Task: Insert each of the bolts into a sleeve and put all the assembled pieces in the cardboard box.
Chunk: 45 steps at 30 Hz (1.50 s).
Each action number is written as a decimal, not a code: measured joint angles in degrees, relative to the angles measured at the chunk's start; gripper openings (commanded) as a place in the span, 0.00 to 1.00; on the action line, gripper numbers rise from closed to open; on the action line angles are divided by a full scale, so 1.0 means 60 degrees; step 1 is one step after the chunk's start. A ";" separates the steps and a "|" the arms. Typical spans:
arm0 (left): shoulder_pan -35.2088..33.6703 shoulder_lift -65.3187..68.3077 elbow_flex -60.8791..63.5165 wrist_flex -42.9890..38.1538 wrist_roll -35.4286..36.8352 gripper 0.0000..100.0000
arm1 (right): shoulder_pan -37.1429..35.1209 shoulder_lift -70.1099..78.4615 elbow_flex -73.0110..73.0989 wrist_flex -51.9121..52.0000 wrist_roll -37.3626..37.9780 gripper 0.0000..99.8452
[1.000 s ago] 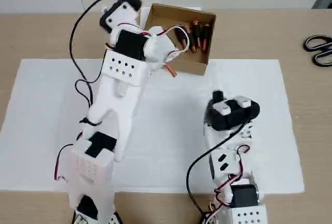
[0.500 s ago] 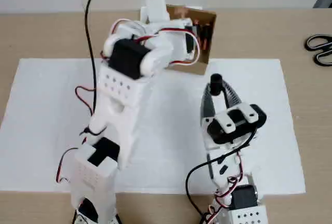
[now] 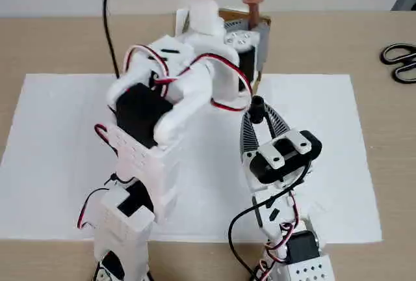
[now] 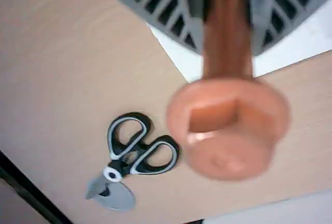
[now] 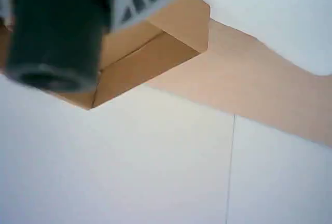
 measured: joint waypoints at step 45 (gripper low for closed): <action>0.0000 -0.8220 1.7817 -1.0667 -0.1289 0.01 | -0.0029 0.0000 0.0000 0.0000 0.0000 0.01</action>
